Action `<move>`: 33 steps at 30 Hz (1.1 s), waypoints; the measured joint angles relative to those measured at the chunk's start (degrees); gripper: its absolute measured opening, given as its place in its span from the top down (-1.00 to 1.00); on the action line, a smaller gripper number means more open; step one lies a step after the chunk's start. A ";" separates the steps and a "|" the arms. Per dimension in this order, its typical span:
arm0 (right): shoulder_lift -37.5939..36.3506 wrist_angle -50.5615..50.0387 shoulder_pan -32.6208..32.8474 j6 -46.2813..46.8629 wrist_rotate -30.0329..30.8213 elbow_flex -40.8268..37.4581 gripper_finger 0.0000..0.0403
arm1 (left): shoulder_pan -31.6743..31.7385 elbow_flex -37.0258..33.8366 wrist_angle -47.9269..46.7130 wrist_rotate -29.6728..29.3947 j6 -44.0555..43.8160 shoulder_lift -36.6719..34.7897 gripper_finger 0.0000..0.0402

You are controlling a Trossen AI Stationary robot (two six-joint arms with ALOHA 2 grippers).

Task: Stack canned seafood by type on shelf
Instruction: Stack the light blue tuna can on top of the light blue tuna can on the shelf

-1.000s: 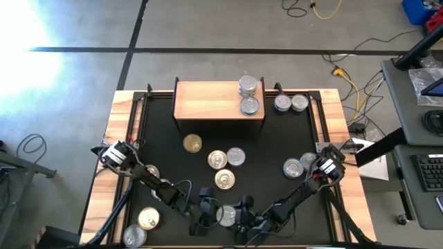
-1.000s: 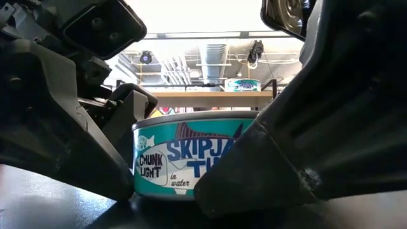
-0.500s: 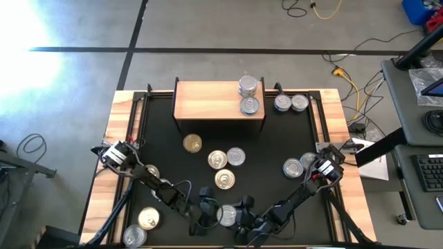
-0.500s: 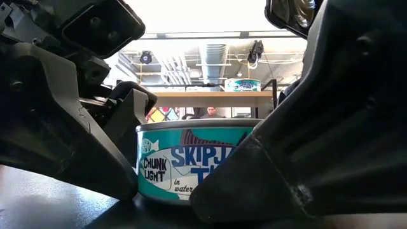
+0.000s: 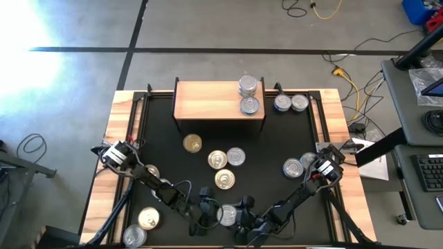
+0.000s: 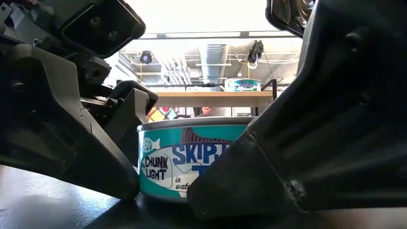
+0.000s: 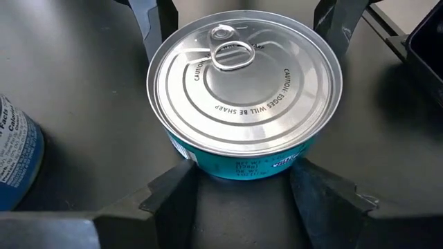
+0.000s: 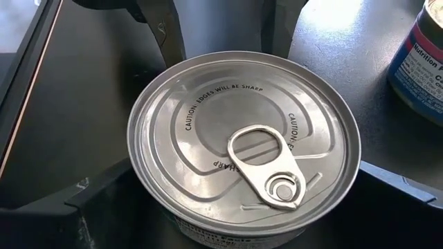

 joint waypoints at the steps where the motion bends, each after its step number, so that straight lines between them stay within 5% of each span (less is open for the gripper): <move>1: 0.00 0.00 -0.01 0.06 0.01 0.00 -0.99 | 0.00 0.00 0.00 0.00 0.00 0.00 -0.07; 10: -0.03 -0.85 -0.08 1.46 0.45 0.13 -0.97 | 0.02 0.00 -1.02 -0.68 0.07 -0.30 -0.28; 16: -0.23 -2.16 -0.77 3.67 0.98 0.11 -0.86 | -1.33 0.04 -12.49 -3.77 -1.43 -6.36 -0.45; 26: -0.55 -2.81 -0.92 4.17 -1.09 0.13 -0.84 | -3.41 -3.00 -19.96 -5.08 -3.44 -15.66 -0.39; 33: -5.00 -7.11 -0.91 2.99 -2.24 0.03 -0.84 | -7.95 -3.89 -21.86 -13.72 -1.11 -24.79 -0.35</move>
